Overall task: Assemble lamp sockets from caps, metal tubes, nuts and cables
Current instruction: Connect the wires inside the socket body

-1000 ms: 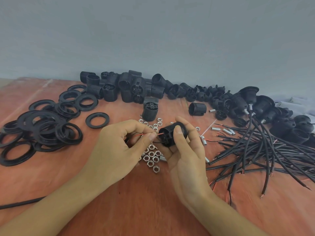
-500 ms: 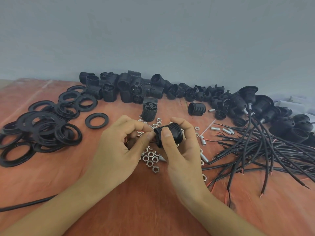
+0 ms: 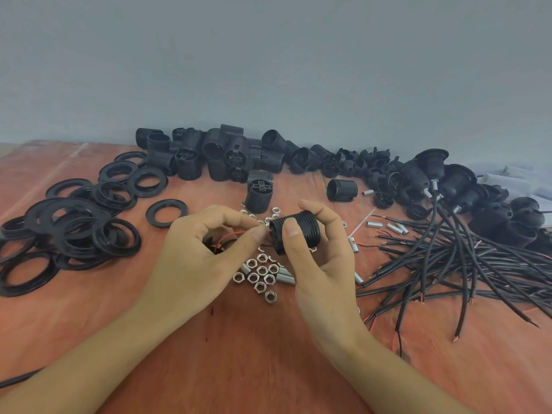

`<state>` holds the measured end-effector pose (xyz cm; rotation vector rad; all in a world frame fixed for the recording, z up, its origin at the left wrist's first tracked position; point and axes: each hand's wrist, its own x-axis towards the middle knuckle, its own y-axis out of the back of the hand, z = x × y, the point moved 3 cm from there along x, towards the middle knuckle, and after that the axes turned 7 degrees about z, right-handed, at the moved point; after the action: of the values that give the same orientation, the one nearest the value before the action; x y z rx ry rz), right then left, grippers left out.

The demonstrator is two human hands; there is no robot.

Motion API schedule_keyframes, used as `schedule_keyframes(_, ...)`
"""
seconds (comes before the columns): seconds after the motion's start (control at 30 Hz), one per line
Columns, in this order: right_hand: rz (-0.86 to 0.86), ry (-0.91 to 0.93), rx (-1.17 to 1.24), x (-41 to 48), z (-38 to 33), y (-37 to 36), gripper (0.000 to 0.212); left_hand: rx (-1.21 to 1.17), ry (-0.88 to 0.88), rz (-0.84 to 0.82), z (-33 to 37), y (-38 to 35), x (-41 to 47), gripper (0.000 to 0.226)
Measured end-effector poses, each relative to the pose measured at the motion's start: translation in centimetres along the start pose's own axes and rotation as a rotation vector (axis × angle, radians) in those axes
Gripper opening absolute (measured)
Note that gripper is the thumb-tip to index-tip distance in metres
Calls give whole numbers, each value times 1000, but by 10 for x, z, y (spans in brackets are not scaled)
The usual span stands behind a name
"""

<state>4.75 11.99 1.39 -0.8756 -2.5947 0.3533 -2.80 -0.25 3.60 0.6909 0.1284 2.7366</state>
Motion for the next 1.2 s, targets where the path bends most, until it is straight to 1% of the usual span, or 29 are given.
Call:
schedule_keyframes(0.13,3,35,-18,1,-2,1,23,13,-19,-26,2,-1,-1,14)
schedule_keyframes(0.23,-5,32,-21,1,-3,0,22,84,-56,-15,5,0,-2,11)
schedule_keyframes(0.3,-10,27,-24,-1,-2,-1,24,98,-67,2,4,1,-3,6)
schedule_keyframes(0.37,7,18,-35,-4,0,-2,25,99,-84,14,6,1,-3,6)
schedule_keyframes(0.53,87,19,-13,-7,-1,-4,24,22,-97,11,9,-1,-4,5)
schedule_keyframes(0.7,76,41,36,-6,-5,-6,25,-21,-101,-25,13,-4,-6,6)
schedule_keyframes(0.8,64,53,23,-7,-7,-7,29,-4,-116,-16,12,-3,-6,6)
schedule_keyframes(0.9,60,52,23,-7,-6,-7,26,22,-128,-12,11,-4,-7,7)
schedule_keyframes(1.03,25,111,-3,-8,-9,-9,28,14,-135,10,10,-4,-9,6)
schedule_keyframes(1.2,44,86,-17,-7,-9,-6,27,-18,-96,-18,10,-5,-9,6)
